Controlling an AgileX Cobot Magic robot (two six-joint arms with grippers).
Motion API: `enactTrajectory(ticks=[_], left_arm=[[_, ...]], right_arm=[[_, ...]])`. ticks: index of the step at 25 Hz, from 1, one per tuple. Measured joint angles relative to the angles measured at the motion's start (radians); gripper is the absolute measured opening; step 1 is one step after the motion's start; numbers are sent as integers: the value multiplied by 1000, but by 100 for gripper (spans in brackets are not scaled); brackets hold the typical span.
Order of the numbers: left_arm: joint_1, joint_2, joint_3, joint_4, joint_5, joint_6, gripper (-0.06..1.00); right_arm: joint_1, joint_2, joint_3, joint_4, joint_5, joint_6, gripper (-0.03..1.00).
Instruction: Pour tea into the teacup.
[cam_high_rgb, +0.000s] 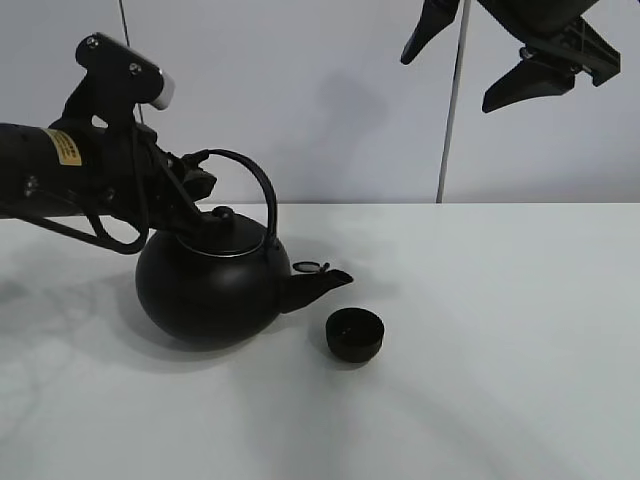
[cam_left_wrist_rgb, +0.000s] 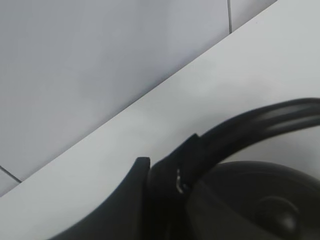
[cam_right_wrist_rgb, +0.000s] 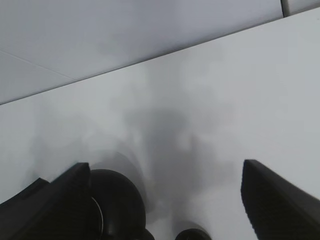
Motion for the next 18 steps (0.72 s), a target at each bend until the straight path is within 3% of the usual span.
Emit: enactTrajectory(ticks=[18], left_arm=[[-22, 42, -46, -4, 9, 66, 10]], right_arm=[[0, 0, 0, 0, 0, 0, 57]])
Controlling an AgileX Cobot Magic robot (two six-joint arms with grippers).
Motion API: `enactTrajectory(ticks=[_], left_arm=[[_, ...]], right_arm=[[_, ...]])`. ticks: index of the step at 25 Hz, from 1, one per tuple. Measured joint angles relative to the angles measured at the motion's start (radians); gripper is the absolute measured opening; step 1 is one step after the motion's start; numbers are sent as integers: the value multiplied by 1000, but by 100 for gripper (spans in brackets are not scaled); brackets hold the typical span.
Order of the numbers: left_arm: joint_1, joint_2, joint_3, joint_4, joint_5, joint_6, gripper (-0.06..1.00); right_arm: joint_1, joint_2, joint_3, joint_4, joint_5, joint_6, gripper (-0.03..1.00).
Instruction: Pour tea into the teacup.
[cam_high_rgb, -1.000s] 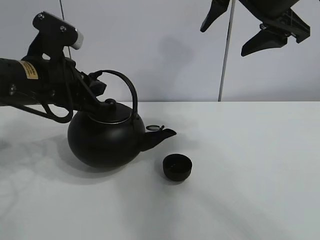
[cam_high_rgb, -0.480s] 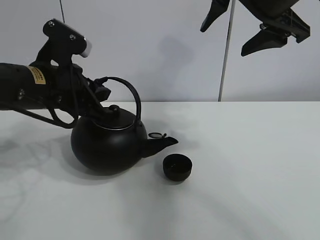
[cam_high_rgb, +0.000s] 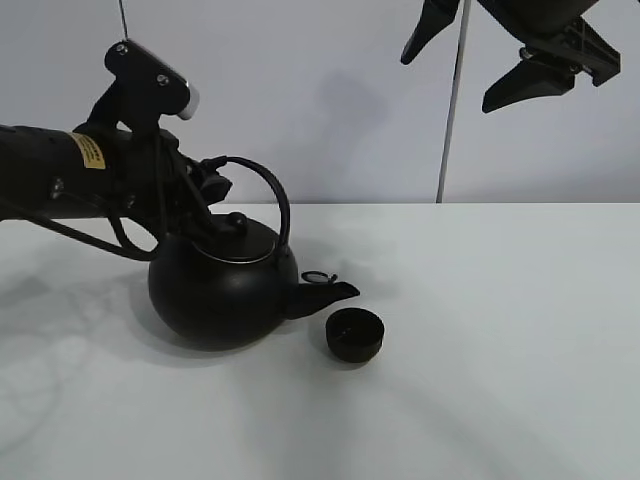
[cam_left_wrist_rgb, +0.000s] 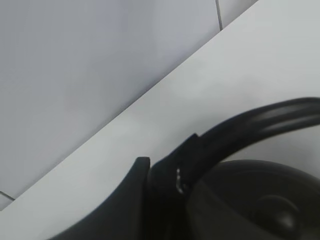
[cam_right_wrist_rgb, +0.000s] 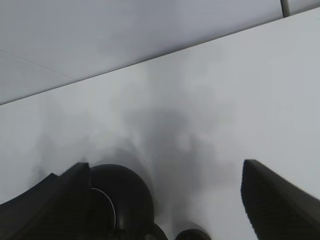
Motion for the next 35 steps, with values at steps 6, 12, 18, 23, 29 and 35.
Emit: enactTrajectory(ticks=[6, 12, 18, 23, 29, 35], left_arm=[[0, 0, -1, -1, 6, 30, 10], [0, 0, -4, -1, 6, 54, 10], [-4, 0, -22, -1, 12, 76, 10], [-6, 0, -25, -1, 12, 90, 10], [-14, 0, -25, -4, 12, 117, 10], [-15, 0, -25, -6, 12, 122, 10]], right_arm=[[0, 0, 0, 0, -2, 0, 57], [0, 0, 0, 0, -2, 1, 57], [0, 0, 0, 0, -2, 1, 57], [0, 0, 0, 0, -2, 1, 57], [0, 0, 0, 0, -2, 1, 57], [0, 0, 0, 0, -2, 1, 57]])
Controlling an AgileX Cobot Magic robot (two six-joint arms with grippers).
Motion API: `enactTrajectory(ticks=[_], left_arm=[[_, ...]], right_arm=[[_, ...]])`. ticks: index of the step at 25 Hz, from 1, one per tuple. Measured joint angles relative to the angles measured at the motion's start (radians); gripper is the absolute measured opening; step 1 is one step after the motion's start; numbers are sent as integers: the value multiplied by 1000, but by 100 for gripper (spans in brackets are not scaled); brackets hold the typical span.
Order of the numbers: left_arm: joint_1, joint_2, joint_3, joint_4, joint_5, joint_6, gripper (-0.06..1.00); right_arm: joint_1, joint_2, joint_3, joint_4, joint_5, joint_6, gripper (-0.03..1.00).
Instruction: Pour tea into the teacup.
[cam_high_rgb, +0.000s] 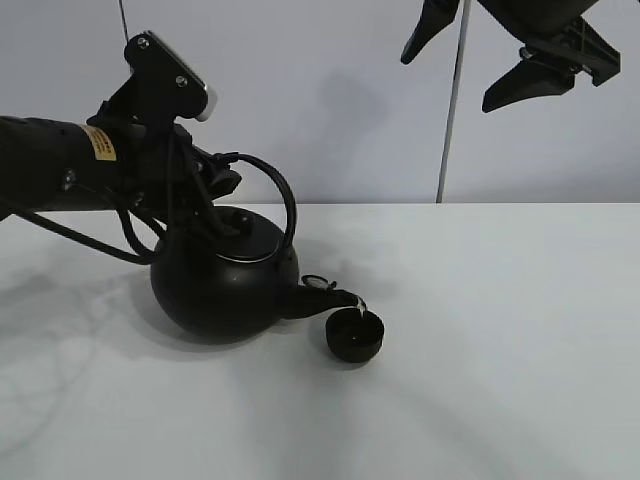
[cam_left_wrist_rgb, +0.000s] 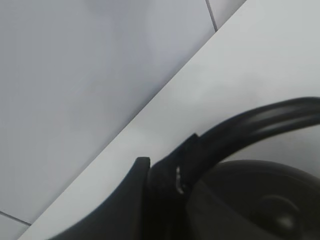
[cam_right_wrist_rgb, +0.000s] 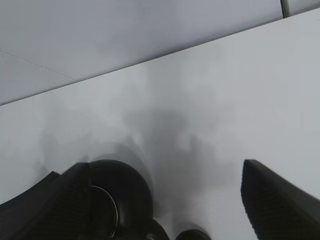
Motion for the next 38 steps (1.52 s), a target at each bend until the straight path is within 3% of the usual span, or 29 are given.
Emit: enactTrajectory(ticks=[19, 24, 33, 38], left_arm=[[0, 0, 0, 0, 0, 34, 10], [0, 0, 0, -6, 0, -14, 10], [0, -14, 3, -66, 0, -86, 10], [0, -80, 50, -169, -28, -87, 10]], right_arm=[[0, 0, 0, 0, 1, 0, 57], [0, 0, 0, 0, 1, 0, 57], [0, 0, 0, 0, 1, 0, 57], [0, 0, 0, 0, 0, 0, 57]])
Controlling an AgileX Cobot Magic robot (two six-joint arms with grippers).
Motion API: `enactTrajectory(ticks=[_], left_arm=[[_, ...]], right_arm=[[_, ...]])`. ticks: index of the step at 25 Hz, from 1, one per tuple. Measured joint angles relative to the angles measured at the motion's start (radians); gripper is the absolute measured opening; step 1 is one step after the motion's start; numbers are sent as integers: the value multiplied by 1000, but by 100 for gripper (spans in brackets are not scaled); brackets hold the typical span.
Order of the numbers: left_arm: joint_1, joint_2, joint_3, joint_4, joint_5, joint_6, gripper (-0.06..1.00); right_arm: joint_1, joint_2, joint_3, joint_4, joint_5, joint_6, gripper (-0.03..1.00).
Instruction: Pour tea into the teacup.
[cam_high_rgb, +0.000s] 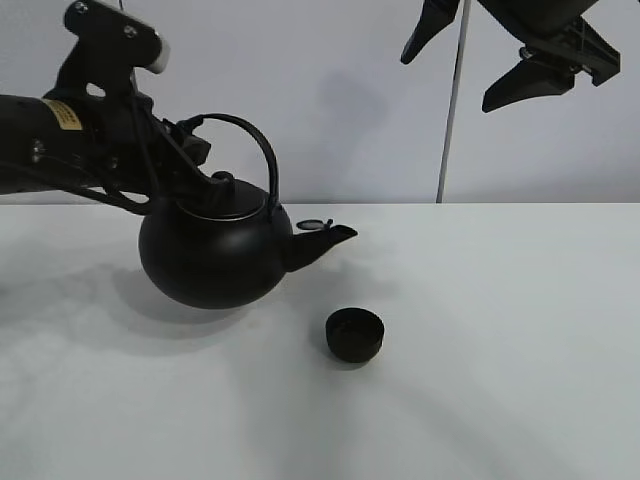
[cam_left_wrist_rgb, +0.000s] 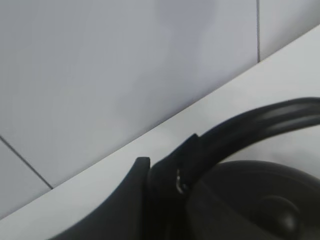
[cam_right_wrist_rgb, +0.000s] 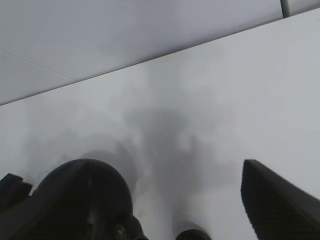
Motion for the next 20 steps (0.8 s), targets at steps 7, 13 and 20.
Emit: enactTrajectory(ticks=[7, 13, 20], left_arm=[[0, -61, 184, -156, -170, -4, 10], [0, -67, 291, -191, -243, -39, 10], [0, -52, 318, -212, -311, -73, 10]], right_arm=[[0, 0, 0, 0, 0, 0, 57], [0, 0, 0, 0, 1, 0, 57], [0, 0, 0, 0, 1, 0, 57]])
